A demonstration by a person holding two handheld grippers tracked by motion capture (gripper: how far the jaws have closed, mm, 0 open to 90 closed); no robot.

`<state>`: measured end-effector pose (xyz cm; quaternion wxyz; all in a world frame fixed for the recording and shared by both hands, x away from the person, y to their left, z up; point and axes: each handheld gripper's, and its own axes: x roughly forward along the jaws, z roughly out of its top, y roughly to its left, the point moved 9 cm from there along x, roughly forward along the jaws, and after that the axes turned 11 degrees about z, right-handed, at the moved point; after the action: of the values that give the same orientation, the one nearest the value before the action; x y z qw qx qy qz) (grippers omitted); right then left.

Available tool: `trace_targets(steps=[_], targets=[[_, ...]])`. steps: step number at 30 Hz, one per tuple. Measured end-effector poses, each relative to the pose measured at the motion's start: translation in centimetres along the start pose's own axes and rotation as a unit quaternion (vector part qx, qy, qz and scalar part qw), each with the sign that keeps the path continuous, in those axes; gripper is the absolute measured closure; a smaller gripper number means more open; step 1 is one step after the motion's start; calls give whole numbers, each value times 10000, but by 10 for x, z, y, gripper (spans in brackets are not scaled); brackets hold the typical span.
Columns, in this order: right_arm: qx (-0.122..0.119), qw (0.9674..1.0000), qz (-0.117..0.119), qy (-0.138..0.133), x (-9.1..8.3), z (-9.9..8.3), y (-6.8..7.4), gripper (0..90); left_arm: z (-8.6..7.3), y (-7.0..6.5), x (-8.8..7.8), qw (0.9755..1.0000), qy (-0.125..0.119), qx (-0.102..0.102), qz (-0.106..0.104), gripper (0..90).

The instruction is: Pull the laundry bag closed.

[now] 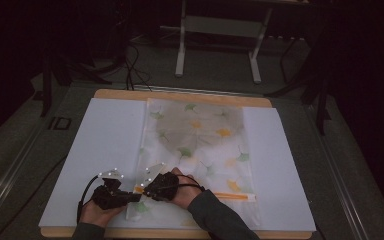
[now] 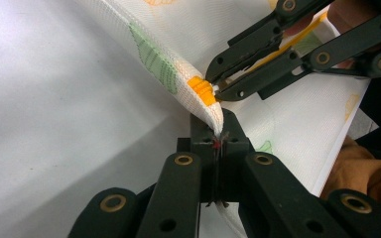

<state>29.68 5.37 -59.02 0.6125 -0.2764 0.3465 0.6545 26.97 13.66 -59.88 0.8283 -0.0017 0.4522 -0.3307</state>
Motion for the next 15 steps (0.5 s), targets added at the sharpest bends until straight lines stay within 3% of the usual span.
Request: trace_targets(steps=[15], targets=[[57, 9998, -86, 170, 0, -11, -1, 844, 1, 3, -3, 10000, -84, -35, 4, 886]])
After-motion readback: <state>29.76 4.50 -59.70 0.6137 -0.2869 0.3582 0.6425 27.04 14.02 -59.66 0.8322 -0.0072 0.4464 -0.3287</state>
